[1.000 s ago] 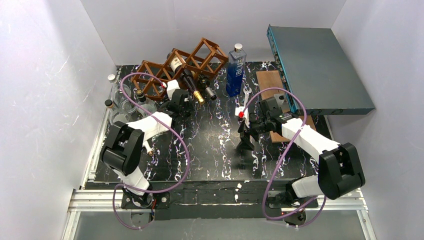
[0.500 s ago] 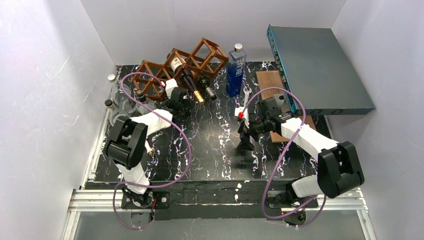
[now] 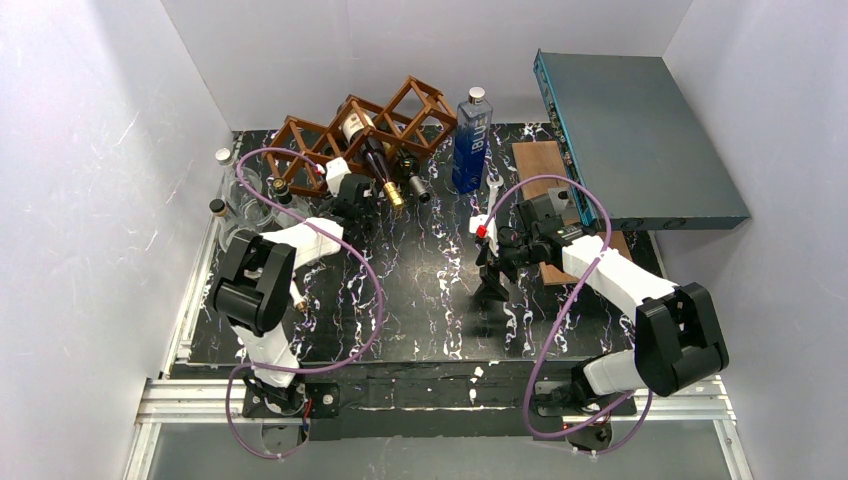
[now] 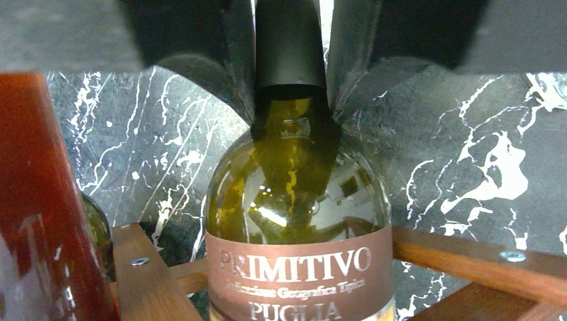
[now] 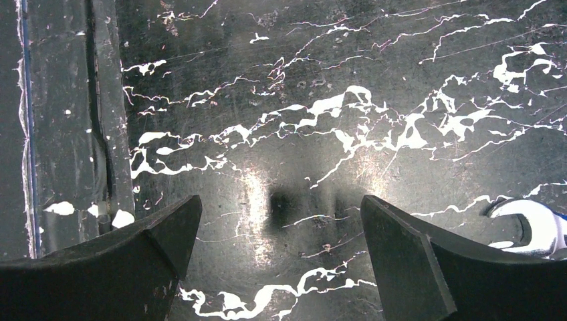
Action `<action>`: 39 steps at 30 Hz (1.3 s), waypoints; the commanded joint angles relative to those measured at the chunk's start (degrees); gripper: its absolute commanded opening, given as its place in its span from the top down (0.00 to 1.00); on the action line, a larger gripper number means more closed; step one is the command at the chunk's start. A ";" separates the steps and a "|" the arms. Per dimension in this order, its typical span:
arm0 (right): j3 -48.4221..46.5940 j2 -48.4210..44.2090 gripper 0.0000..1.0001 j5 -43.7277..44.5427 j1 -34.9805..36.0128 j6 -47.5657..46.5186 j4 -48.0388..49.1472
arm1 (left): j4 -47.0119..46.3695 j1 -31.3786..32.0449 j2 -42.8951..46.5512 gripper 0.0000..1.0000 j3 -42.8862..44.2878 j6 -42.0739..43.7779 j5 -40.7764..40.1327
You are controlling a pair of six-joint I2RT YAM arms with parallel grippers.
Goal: Take the wine bottle off the wine rack
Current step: Pick up the wine bottle from the wine rack.
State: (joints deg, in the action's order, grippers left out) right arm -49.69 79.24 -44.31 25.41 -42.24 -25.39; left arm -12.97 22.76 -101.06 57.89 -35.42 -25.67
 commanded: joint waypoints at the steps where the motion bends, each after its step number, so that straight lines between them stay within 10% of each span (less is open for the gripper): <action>1: 0.82 0.52 0.02 -0.47 0.26 -0.89 -0.20 | -2.47 0.45 1.38 0.95 0.56 0.45 2.04; 39: 1.53 -1.15 0.02 -0.75 0.26 -1.47 -0.01 | -1.36 5.41 23.76 1.00 -15.77 0.88 1.58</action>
State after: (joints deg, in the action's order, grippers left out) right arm -48.90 79.22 -44.27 25.41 -42.50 -25.52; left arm -10.59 26.98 -82.81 42.52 -36.47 -21.69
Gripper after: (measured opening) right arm 0.984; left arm 0.341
